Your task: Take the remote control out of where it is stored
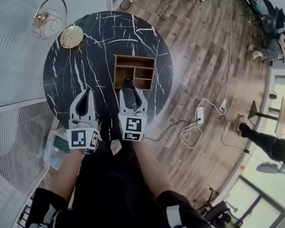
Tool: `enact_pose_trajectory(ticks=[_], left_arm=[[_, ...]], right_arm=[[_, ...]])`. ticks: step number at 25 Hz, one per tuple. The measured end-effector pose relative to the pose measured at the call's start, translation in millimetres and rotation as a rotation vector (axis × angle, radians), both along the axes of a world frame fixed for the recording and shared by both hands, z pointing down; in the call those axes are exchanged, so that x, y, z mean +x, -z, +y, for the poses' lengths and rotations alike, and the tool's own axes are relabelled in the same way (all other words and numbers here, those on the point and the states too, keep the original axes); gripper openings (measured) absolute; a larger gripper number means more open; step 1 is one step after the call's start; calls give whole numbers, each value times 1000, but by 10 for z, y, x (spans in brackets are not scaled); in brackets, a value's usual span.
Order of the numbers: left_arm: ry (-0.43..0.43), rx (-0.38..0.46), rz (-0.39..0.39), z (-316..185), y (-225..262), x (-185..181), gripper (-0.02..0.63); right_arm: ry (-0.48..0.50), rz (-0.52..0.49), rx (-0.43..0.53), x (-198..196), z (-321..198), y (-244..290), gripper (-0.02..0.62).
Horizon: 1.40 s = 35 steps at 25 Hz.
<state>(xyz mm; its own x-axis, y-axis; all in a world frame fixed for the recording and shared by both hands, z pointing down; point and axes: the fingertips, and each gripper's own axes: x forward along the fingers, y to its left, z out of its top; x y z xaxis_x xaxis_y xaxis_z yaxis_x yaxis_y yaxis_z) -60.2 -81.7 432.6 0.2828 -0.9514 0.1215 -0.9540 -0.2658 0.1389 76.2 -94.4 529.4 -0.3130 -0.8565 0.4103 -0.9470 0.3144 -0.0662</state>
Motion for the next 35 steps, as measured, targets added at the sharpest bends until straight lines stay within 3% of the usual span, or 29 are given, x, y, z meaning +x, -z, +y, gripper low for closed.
enact_pose_trajectory(ticks=[13, 35], left_arm=[[19, 15, -2, 175, 288, -16, 9], [14, 110, 16, 405, 1004, -16, 9]], right_arm=[[7, -13, 34, 38, 83, 298, 186], [46, -21, 137, 9, 301, 1032, 186]])
